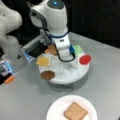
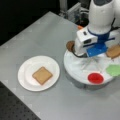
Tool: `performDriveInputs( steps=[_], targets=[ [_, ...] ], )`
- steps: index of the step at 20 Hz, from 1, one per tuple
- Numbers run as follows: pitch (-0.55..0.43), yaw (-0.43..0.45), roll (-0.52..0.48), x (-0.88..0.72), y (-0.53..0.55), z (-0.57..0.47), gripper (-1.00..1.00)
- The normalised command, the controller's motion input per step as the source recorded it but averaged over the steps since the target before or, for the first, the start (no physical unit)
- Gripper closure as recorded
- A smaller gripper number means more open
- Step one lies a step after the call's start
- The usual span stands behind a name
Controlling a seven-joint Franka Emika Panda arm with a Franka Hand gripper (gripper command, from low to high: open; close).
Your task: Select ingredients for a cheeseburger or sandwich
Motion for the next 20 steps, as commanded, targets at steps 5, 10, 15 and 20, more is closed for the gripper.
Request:
performDriveInputs(
  steps=[5,10,15,20],
  targets=[
    [0.155,-0.457,-0.076,-0.16,-0.11,0.39,-1.0],
    [0.233,-0.38,0.29,0.05,-0.27,0.17,-1.0],
    [0.311,-0.351,0.455,0.21,-0.37,0.12,-1.0],
    [0.237,-0.308,0.402,0.4,-0.56,0.22,-1.0]
  ],
)
